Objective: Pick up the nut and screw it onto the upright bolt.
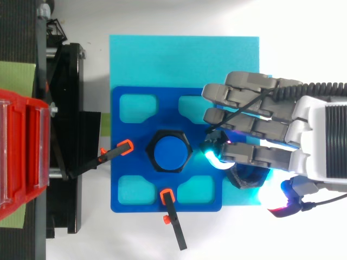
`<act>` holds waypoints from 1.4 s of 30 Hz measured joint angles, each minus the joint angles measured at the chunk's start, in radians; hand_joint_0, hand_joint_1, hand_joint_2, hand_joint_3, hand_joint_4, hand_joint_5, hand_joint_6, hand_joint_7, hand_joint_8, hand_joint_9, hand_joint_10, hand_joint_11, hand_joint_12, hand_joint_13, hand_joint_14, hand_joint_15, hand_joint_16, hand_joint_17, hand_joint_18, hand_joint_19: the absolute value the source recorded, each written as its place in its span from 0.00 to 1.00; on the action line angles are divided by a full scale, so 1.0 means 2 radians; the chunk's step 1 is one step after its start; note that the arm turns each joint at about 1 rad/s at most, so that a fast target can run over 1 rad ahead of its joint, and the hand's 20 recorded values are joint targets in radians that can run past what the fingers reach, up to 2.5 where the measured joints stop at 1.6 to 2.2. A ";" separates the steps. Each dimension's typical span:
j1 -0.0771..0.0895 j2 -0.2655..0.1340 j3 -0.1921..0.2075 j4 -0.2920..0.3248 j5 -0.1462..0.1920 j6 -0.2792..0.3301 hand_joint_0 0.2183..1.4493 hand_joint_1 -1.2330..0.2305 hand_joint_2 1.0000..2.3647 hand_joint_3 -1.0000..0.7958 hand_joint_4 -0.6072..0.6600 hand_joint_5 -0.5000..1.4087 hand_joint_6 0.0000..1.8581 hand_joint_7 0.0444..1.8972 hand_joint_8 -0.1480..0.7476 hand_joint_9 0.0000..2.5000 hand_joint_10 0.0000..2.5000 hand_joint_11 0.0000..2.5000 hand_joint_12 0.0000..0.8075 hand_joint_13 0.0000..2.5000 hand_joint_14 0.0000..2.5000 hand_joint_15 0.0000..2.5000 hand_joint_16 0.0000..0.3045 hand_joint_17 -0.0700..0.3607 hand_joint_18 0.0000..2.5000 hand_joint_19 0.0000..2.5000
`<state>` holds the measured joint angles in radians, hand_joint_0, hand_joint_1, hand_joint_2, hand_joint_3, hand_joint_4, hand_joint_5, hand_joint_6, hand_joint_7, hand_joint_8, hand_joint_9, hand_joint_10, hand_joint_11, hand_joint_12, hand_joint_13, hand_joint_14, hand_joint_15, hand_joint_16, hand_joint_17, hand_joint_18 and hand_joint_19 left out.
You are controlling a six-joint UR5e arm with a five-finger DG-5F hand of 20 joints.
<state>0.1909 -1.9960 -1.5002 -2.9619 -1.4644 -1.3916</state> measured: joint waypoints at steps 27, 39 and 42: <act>-0.004 0.001 0.000 0.000 -0.006 -0.003 0.29 0.33 0.00 0.28 0.61 0.20 0.27 0.60 0.44 0.22 0.00 0.06 0.42 0.11 0.00 0.00 0.17 0.43 0.10 0.03; -0.004 0.010 0.000 0.000 -0.008 -0.011 0.29 0.36 0.00 0.28 0.62 0.20 0.27 0.60 0.44 0.23 0.00 0.05 0.42 0.11 0.00 0.00 0.17 0.43 0.10 0.04; -0.004 0.010 0.000 0.000 -0.008 -0.012 0.29 0.37 0.00 0.28 0.62 0.20 0.27 0.60 0.44 0.23 0.00 0.06 0.42 0.11 0.00 0.00 0.17 0.43 0.10 0.04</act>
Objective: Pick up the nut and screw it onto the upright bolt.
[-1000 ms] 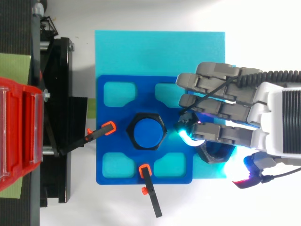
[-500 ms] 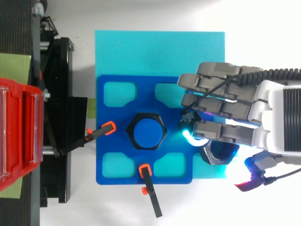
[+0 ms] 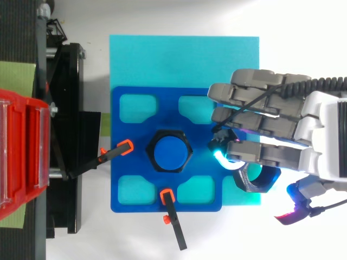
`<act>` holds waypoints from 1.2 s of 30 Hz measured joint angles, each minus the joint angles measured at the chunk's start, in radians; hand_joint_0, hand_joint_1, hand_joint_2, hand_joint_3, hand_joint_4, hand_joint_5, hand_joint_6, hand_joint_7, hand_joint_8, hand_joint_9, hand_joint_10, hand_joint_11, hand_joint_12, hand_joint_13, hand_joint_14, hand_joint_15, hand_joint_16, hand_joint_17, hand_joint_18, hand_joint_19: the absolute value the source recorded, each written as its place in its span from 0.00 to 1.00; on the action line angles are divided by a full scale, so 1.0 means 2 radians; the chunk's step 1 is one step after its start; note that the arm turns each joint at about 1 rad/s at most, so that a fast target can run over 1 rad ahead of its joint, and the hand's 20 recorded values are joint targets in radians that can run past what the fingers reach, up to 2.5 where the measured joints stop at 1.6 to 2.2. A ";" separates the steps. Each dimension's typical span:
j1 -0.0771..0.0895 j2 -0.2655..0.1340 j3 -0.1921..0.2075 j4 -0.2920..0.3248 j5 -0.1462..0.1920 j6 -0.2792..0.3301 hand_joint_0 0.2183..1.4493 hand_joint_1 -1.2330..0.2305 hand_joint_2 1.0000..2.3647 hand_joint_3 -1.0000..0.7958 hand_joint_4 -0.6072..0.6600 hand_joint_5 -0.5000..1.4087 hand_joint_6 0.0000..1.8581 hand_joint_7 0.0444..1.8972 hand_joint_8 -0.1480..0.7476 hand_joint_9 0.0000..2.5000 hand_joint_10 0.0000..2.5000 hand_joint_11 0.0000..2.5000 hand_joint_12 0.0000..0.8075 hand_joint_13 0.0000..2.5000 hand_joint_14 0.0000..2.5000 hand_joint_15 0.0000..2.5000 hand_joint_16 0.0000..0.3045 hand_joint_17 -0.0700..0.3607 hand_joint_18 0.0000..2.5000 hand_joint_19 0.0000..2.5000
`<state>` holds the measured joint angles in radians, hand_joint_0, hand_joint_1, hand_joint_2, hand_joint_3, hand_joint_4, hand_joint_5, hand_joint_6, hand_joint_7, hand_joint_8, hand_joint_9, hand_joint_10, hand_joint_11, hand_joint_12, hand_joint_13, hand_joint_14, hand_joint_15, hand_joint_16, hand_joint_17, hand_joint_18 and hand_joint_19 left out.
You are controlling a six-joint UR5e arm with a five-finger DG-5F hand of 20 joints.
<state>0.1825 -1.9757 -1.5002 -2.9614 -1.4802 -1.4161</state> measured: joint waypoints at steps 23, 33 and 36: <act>-0.014 0.014 0.058 0.000 0.004 0.036 0.29 0.38 0.00 0.28 0.62 0.20 0.27 0.60 0.44 0.23 0.00 0.06 0.42 0.11 0.00 0.00 0.17 0.43 0.10 0.03; -0.024 0.013 0.076 0.008 0.067 0.119 0.29 0.38 0.00 0.28 0.62 0.20 0.27 0.60 0.44 0.23 0.00 0.06 0.42 0.11 0.00 0.00 0.17 0.43 0.10 0.04; -0.024 0.013 0.076 0.018 0.097 0.150 0.29 0.38 0.00 0.28 0.62 0.20 0.27 0.60 0.44 0.23 0.00 0.05 0.42 0.11 0.00 0.00 0.17 0.43 0.10 0.04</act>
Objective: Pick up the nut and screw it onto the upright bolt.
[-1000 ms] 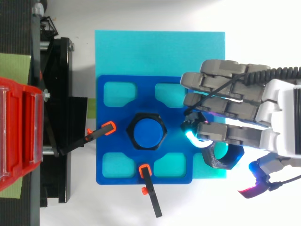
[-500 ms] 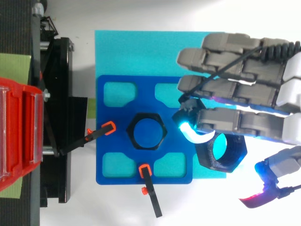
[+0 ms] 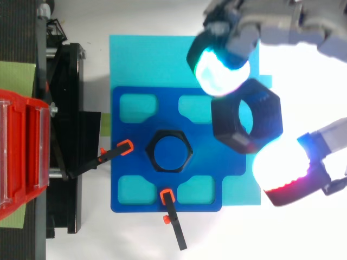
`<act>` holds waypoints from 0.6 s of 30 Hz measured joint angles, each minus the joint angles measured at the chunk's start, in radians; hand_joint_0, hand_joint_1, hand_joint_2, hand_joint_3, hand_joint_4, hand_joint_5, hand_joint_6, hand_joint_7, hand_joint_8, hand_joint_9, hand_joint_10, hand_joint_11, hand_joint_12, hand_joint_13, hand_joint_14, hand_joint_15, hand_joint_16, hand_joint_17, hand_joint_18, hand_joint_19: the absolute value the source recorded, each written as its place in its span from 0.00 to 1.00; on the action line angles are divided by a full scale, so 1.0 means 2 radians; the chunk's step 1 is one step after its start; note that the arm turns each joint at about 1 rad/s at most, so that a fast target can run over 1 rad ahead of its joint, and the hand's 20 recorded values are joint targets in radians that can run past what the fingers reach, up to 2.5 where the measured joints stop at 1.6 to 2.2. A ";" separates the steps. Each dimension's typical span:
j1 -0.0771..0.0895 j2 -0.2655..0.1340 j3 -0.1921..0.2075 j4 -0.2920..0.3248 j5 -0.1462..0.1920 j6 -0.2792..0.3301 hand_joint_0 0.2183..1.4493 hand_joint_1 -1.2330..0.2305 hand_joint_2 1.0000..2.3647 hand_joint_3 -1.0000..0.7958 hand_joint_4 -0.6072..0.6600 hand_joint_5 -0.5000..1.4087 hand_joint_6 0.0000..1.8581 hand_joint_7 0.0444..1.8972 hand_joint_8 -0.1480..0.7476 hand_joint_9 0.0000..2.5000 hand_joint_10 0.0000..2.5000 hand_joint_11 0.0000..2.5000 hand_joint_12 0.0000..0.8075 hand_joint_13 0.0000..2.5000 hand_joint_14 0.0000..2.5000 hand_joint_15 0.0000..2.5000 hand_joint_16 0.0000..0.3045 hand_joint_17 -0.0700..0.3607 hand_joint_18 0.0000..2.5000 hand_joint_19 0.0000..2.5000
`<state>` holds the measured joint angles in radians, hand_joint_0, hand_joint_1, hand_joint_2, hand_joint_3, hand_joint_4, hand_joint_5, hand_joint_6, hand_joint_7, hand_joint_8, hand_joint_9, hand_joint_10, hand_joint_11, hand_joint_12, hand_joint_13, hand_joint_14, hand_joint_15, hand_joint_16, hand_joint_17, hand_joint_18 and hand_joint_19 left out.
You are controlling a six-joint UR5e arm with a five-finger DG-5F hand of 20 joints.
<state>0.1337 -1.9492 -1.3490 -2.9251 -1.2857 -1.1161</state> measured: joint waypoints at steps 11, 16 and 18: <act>0.004 -0.011 0.000 0.032 0.095 0.040 0.29 0.38 0.00 0.28 0.62 0.20 0.27 0.60 0.44 0.23 0.00 0.06 0.42 0.11 0.00 0.00 0.17 0.43 0.10 0.04; 0.008 -0.020 0.000 0.042 0.099 0.022 0.29 0.38 0.00 0.28 0.62 0.20 0.27 0.60 0.44 0.23 0.00 0.05 0.42 0.11 0.00 0.00 0.17 0.43 0.10 0.04; 0.009 -0.023 0.000 0.042 0.100 0.014 0.29 0.38 0.00 0.28 0.62 0.20 0.27 0.60 0.44 0.23 0.00 0.06 0.42 0.11 0.00 0.00 0.17 0.43 0.10 0.04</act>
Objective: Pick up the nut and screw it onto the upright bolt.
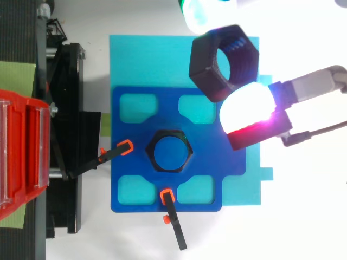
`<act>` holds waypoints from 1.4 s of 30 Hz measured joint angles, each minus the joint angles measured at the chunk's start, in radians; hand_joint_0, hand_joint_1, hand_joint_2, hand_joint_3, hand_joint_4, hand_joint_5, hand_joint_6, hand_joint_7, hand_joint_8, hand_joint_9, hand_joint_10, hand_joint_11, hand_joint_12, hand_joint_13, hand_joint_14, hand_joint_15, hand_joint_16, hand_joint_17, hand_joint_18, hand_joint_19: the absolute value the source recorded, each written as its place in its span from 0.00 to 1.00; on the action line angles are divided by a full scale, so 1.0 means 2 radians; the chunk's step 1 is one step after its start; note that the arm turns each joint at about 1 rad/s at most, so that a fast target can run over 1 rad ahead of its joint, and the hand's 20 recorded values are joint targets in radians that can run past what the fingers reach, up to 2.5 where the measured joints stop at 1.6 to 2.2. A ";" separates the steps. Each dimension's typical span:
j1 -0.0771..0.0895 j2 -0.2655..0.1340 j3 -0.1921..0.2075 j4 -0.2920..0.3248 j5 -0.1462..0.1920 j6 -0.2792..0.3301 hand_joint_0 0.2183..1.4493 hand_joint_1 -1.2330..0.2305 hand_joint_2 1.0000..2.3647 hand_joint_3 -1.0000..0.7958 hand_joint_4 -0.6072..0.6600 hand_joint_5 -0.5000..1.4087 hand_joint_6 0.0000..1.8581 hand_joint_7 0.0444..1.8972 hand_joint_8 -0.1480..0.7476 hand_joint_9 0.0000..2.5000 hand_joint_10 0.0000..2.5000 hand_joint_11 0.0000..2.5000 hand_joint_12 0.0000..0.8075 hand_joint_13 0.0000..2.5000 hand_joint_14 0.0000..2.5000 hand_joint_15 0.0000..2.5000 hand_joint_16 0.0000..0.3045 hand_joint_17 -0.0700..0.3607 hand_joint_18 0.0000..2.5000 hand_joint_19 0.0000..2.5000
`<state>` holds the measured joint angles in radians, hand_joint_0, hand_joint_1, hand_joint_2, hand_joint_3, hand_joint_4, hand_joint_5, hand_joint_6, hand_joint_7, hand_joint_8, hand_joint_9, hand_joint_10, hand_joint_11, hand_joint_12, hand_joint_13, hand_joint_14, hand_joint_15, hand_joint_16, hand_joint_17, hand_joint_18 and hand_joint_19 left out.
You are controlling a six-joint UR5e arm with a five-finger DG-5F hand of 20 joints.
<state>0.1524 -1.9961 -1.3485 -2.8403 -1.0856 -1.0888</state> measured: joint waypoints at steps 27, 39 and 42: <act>0.039 -0.014 0.000 0.002 0.032 -0.014 0.29 0.38 0.00 0.28 0.62 0.20 0.27 0.60 0.44 0.23 0.00 0.06 0.42 0.11 0.00 0.00 0.17 0.43 0.10 0.04; 0.053 -0.036 0.000 0.012 0.041 -0.016 0.29 0.39 0.00 0.28 0.62 0.20 0.27 0.60 0.44 0.23 0.00 0.06 0.42 0.11 0.00 0.00 0.17 0.43 0.10 0.04; 0.056 -0.036 0.000 0.012 0.041 -0.016 0.29 0.39 0.00 0.28 0.62 0.20 0.27 0.60 0.44 0.23 0.00 0.06 0.42 0.11 0.00 0.00 0.17 0.43 0.10 0.04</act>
<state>0.2653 -2.0690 -1.3484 -2.8159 -1.0035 -1.1213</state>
